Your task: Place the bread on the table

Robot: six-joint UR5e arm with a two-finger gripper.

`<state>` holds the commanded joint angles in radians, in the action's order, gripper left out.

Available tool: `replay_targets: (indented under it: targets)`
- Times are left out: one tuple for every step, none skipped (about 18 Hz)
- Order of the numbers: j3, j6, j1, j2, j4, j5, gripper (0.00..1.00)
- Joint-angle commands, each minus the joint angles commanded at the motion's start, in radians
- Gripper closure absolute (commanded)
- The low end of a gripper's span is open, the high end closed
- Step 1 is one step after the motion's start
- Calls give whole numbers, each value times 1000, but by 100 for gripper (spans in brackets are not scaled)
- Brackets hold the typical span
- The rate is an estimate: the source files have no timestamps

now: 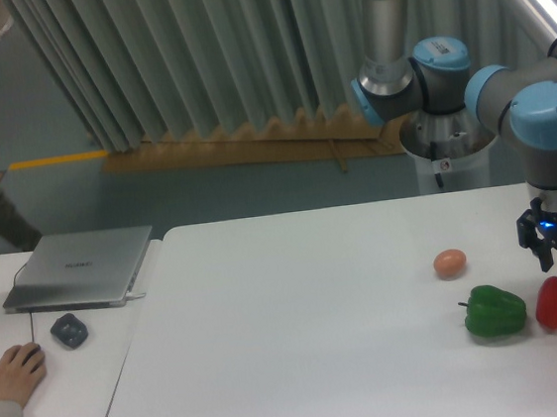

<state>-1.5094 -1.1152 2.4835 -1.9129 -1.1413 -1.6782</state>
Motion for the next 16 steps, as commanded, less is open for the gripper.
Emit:
replay_targets:
  targets:
    - [2, 0, 0, 0, 0, 0, 0]
    - [3, -1, 2, 2, 0, 0, 0]
    - [3, -3, 2, 2, 0, 0, 0]
    - [3, -3, 3, 2, 0, 0, 0]
    - [3, -3, 3, 0, 0, -2, 0]
    - [14, -6, 17, -8, 9, -2, 0]
    - [27, -11, 46, -14, 23, 0, 0]
    - [40, -20, 70, -29, 29, 5, 0]
    - [44, -46, 104, -37, 32, 6, 0]
    - [46, -79, 132, -44, 38, 8, 0]
    - [55, -119, 144, -52, 40, 8, 0]
    - [60, -141, 150, -58, 43, 6, 0]
    - [64, -144, 159, -60, 44, 8, 0]
    - [75, -152, 167, -63, 44, 14, 0]
    - [80, -169, 169, -69, 43, 24, 0]
    - [84, -223, 179, -75, 43, 28, 0]
